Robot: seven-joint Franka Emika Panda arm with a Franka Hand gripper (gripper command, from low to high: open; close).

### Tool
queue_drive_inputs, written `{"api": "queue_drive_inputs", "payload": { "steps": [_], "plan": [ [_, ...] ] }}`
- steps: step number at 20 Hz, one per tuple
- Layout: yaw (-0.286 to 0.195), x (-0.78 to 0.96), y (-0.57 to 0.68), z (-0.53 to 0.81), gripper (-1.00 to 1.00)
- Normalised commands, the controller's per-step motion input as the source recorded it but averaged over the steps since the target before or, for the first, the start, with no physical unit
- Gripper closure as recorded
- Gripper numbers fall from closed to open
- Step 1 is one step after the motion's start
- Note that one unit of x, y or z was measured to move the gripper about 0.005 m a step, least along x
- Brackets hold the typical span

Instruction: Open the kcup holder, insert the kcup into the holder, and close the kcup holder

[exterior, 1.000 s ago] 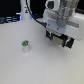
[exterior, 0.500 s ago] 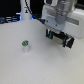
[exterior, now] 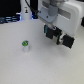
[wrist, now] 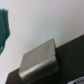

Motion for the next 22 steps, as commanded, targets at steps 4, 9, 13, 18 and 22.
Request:
{"api": "queue_drive_inputs", "payload": {
  "steps": [4,9,13,18,22],
  "plan": [
    [-0.243,-0.3,-0.41,0.14,-1.0],
    [-0.239,-0.3,-0.43,0.08,-1.0],
    [-0.23,-0.32,-0.45,0.02,-1.0],
    [-0.218,-0.33,-0.47,-0.01,-1.0],
    [-0.219,-0.35,-0.47,-0.11,-1.0]
  ]
}}
